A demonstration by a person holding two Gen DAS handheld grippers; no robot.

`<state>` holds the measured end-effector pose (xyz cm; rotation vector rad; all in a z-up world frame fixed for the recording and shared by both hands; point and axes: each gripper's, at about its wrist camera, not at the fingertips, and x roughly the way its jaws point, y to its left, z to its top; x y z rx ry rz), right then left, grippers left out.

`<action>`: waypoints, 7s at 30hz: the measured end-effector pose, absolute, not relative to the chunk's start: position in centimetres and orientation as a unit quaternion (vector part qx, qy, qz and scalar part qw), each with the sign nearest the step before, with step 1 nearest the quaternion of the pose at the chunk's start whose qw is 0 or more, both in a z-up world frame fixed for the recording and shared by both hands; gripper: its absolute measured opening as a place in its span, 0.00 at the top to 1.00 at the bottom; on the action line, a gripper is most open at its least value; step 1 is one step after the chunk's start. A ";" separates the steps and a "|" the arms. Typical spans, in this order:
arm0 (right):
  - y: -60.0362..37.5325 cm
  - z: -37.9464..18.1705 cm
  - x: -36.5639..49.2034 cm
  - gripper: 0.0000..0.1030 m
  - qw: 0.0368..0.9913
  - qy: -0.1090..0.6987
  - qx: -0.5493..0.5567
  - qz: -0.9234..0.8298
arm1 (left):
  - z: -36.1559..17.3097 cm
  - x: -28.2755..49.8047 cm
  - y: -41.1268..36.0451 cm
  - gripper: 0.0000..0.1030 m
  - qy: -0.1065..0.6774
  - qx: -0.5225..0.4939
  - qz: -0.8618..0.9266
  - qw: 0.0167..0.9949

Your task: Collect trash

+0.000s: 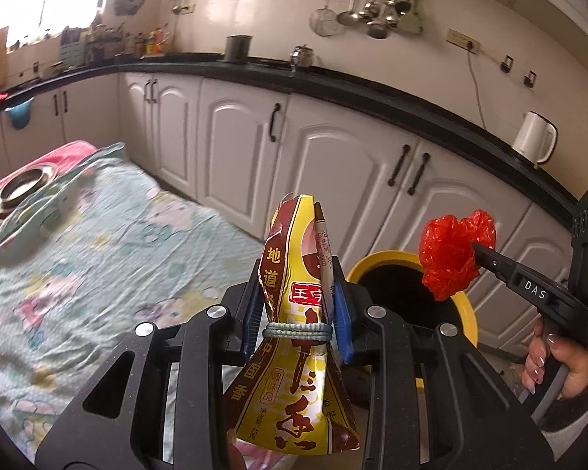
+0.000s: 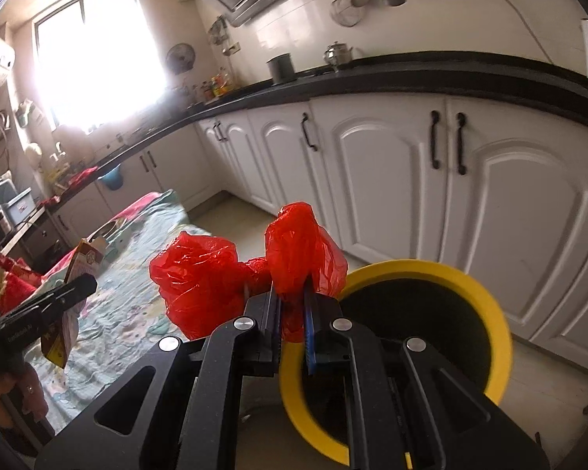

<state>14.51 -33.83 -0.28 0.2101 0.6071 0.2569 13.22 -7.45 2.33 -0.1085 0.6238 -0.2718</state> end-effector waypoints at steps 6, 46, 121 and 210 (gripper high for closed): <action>-36.2 0.2 13.4 0.91 0.947 0.287 0.106 0.101 | 2.4 13.7 -9.7 0.77 0.305 -0.038 -0.156 0.939; -41.5 -6.8 10.3 0.91 0.935 0.341 0.086 0.033 | -1.5 19.4 -23.0 0.77 0.341 0.030 -0.257 0.903; -33.6 -1.4 3.7 0.06 0.967 0.251 0.026 0.035 | 2.5 11.5 -11.8 0.11 0.307 -0.004 -0.186 0.933; -29.2 -1.8 -3.2 0.06 0.995 0.096 0.012 0.015 | 0.7 3.3 -8.4 0.11 0.214 -0.016 -0.137 0.967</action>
